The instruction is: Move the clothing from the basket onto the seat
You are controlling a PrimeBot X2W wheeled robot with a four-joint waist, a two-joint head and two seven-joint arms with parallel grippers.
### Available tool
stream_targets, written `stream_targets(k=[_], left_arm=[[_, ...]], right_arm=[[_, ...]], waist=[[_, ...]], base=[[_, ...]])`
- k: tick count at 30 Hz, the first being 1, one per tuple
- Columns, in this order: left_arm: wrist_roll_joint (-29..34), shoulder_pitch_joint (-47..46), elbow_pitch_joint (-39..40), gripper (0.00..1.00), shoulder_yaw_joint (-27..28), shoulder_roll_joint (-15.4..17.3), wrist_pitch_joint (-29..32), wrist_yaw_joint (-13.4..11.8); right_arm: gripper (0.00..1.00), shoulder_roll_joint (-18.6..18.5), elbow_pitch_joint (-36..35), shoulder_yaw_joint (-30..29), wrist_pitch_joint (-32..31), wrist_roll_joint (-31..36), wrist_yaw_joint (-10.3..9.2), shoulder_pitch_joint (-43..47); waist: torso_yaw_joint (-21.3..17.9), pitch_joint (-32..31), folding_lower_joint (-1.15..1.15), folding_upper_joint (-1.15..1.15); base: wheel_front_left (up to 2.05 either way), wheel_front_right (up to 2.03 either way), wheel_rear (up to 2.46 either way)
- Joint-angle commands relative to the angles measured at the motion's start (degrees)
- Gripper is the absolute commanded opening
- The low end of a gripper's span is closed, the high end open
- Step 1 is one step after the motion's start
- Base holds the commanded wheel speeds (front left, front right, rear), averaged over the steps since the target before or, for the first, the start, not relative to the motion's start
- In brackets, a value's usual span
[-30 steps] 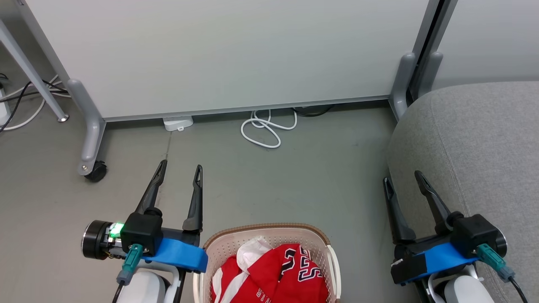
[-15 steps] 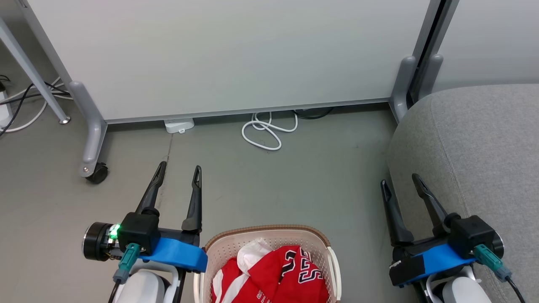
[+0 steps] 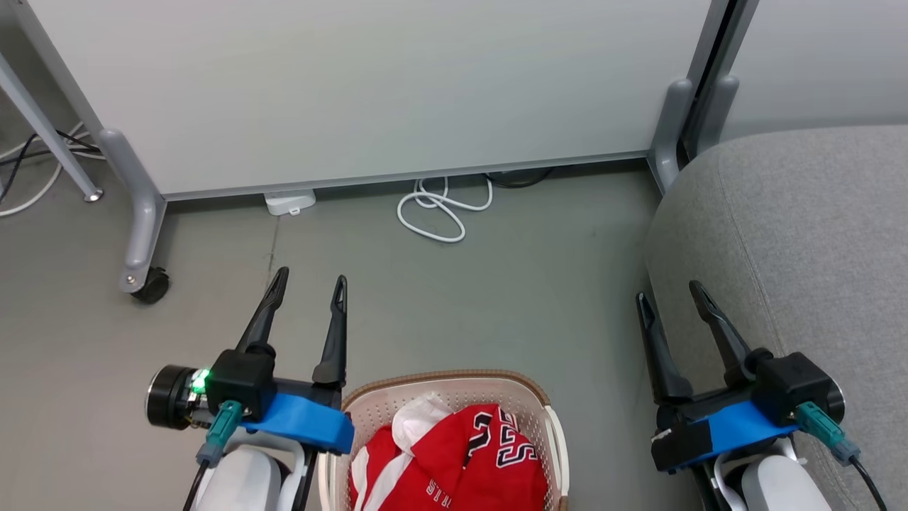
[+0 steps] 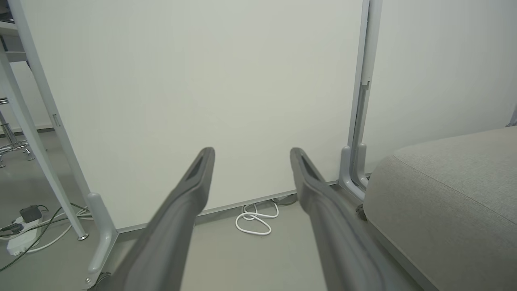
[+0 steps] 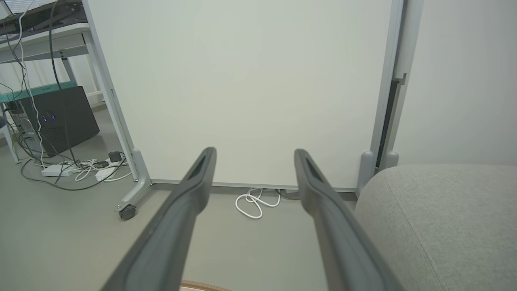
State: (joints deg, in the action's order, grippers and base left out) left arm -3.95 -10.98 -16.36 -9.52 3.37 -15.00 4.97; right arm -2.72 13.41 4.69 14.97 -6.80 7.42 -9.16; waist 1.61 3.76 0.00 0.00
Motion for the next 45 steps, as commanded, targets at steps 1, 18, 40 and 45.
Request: stream_targets(k=[1,18,40,45], left_arm=[[0.59,-1.57,-0.44,1.0,-0.22,0.04,-0.28,0.31],[1.31,-15.83,-13.75,1.0,-12.24,3.63,-0.23,2.54],[-5.75,-34.35,-42.47,1.0,-39.13,7.46,-0.23,2.5],[-6.77,-37.8,-49.59,1.0,-44.57,7.49,0.41,2.49]], right_arm=[[1.0,-0.29,-0.36,0.1,0.33,-0.15,0.13,-1.16],[1.0,-0.26,-4.07,1.95,0.3,3.16,0.11,-10.66],[1.0,-1.68,-8.73,1.19,0.3,5.31,0.08,-19.95],[1.0,-1.8,-9.79,0.94,0.3,5.91,0.08,-20.97]], waist=[[-0.44,0.83,0.0,0.0],[-4.31,16.89,0.0,0.0],[-6.06,37.53,0.0,0.0],[-6.22,40.89,0.0,0.0]], base=[[0.0,0.0,0.0],[0.0,0.0,0.0],[0.0,0.0,0.0],[0.0,0.0,0.0]])
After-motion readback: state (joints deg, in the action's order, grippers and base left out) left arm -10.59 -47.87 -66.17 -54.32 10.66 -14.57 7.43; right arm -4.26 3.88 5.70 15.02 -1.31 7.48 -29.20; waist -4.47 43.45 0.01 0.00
